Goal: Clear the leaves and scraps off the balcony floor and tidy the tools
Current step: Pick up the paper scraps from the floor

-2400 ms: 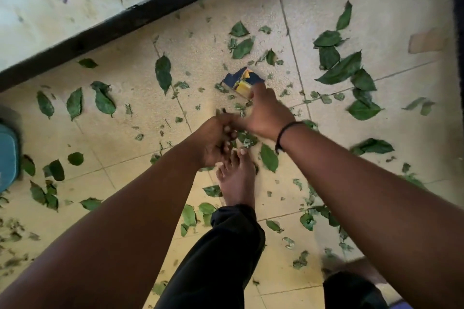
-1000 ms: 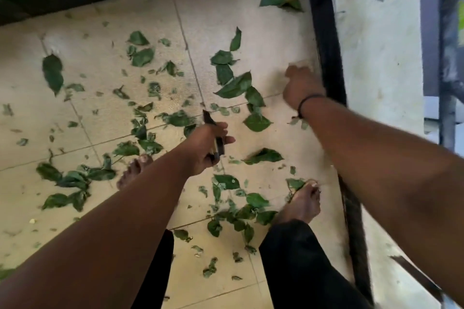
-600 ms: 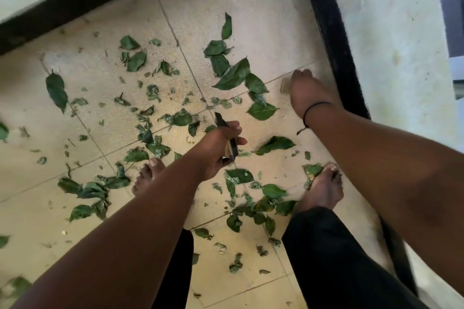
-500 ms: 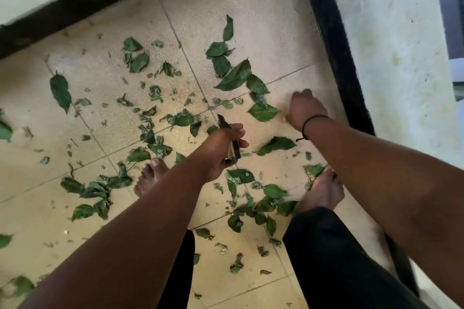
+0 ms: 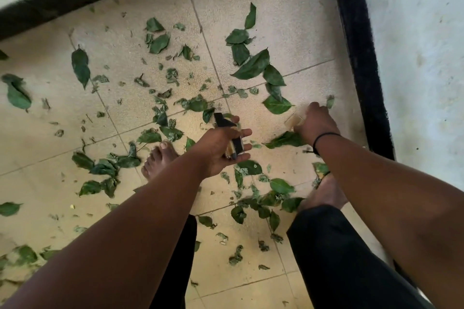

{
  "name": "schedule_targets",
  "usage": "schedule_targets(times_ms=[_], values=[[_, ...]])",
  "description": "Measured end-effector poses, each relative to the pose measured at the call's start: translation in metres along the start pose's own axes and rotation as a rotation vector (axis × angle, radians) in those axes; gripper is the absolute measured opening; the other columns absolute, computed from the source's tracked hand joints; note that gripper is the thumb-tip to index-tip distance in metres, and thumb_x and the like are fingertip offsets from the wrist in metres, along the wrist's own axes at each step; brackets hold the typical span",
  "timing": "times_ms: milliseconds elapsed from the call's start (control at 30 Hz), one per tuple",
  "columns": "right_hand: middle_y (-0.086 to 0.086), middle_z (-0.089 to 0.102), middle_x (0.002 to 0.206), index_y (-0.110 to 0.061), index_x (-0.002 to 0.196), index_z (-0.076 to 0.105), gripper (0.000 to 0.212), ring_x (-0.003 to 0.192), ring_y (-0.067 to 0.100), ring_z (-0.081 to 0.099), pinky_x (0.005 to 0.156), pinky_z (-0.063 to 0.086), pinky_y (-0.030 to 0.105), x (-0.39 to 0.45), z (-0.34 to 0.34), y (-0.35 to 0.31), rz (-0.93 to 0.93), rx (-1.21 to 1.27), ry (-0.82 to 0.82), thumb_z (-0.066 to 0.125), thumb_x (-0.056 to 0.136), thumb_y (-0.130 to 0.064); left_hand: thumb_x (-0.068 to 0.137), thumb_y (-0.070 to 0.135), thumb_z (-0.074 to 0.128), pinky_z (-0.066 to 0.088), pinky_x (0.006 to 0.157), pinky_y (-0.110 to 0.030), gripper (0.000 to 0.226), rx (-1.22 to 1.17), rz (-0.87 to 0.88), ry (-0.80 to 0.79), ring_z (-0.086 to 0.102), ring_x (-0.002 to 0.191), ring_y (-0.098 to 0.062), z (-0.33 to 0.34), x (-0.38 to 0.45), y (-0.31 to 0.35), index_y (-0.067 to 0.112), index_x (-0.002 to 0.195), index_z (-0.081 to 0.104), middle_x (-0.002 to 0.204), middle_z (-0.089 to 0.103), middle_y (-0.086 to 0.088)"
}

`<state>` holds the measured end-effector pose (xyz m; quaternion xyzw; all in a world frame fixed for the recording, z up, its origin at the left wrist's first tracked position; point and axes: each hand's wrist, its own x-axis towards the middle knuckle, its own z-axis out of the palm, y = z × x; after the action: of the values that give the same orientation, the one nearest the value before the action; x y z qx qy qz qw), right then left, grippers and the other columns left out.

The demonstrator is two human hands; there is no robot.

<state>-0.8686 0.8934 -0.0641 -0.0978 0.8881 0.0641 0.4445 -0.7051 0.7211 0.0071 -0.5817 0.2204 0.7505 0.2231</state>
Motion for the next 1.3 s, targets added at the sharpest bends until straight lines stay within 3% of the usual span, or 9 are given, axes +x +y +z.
schedule_targets(times_ms=[400,533,667,767,967,1033,1133,1200,1300], values=[[0.013,0.052,0.123,-0.013,0.123,0.048,0.05,0.114,0.034,0.052,0.092,0.039,0.041,0.003,-0.009,-0.001,-0.162,-0.294,-0.045,0.062,0.086,-0.043,0.1,0.027,0.055,0.056,0.068,-0.03,0.014,0.078,-0.049,0.011,0.066,0.085,-0.018,0.013,-0.004,-0.008,0.028,0.111,0.064,0.094,0.069,0.003],[0.007,0.059,0.094,-0.016,0.106,0.05,0.02,0.086,0.03,0.057,0.07,0.04,0.033,-0.017,-0.018,-0.006,-0.299,-0.064,0.01,0.052,0.094,-0.032,0.09,0.046,0.065,0.055,0.069,-0.031,0.032,0.078,-0.032,0.038,0.063,0.085,-0.018,0.015,-0.014,-0.004,0.023,0.112,0.062,0.092,0.066,0.001],[0.004,0.061,0.096,-0.019,0.105,0.058,0.013,0.092,0.028,0.06,0.076,0.045,0.032,-0.052,-0.031,-0.032,-0.183,0.42,0.061,0.058,0.093,-0.023,0.085,0.058,0.064,0.053,0.067,-0.028,0.051,0.036,0.001,0.099,0.058,0.086,-0.016,0.016,-0.029,-0.004,0.022,0.121,0.059,0.099,0.061,-0.001],[0.005,0.067,0.11,-0.016,0.119,0.064,0.027,0.097,0.024,0.063,0.078,0.046,0.026,-0.092,-0.038,-0.065,-0.209,0.413,-0.028,0.054,0.094,-0.019,0.088,0.059,0.06,0.048,0.071,-0.028,0.058,-0.027,0.065,0.171,0.053,0.082,-0.015,0.017,-0.041,-0.007,0.016,0.126,0.055,0.1,0.057,-0.002],[0.0,0.065,0.073,-0.016,0.091,0.068,0.022,0.063,0.017,0.058,0.054,0.04,0.027,-0.196,-0.021,-0.147,-0.376,0.361,-0.309,0.047,0.096,-0.015,0.075,0.074,0.061,0.046,0.1,-0.036,0.104,-0.249,0.161,0.285,0.056,0.122,-0.028,-0.002,-0.088,-0.004,0.007,0.149,0.033,0.145,0.048,-0.012],[0.007,0.07,0.082,-0.011,0.094,0.07,0.025,0.074,0.023,0.065,0.064,0.051,0.035,-0.217,-0.015,-0.167,-0.385,0.354,-0.439,0.045,0.092,-0.006,0.095,0.049,0.056,0.042,0.091,-0.023,0.072,-0.28,0.227,0.282,0.053,0.115,-0.026,-0.025,-0.113,-0.003,0.001,0.145,0.036,0.136,0.048,-0.004],[0.019,0.073,0.091,-0.004,0.09,0.071,0.021,0.089,0.032,0.07,0.084,0.056,0.052,-0.237,-0.015,-0.191,-0.355,0.37,-0.578,0.051,0.091,-0.001,0.099,0.036,0.054,0.047,0.096,-0.035,0.021,-0.397,0.155,0.26,0.06,0.096,-0.027,-0.054,-0.155,-0.012,0.017,0.108,0.055,0.108,0.061,-0.008],[0.025,0.071,0.095,-0.001,0.089,0.07,0.016,0.092,0.037,0.069,0.083,0.056,0.053,-0.244,-0.018,-0.202,-0.323,0.381,-0.596,0.054,0.093,0.0,0.094,0.049,0.056,0.052,0.085,-0.037,0.033,-0.462,0.093,0.198,0.06,0.087,-0.02,-0.072,-0.15,-0.022,0.016,0.097,0.059,0.099,0.064,-0.007],[0.02,0.072,0.091,-0.004,0.096,0.069,0.015,0.081,0.035,0.072,0.076,0.059,0.051,-0.262,-0.002,-0.234,-0.351,0.241,-0.571,0.055,0.092,-0.005,0.085,0.058,0.064,0.048,0.065,-0.028,0.058,-0.555,0.104,0.199,0.061,0.079,-0.015,-0.106,-0.157,-0.039,0.015,0.123,0.058,0.106,0.065,-0.004]])
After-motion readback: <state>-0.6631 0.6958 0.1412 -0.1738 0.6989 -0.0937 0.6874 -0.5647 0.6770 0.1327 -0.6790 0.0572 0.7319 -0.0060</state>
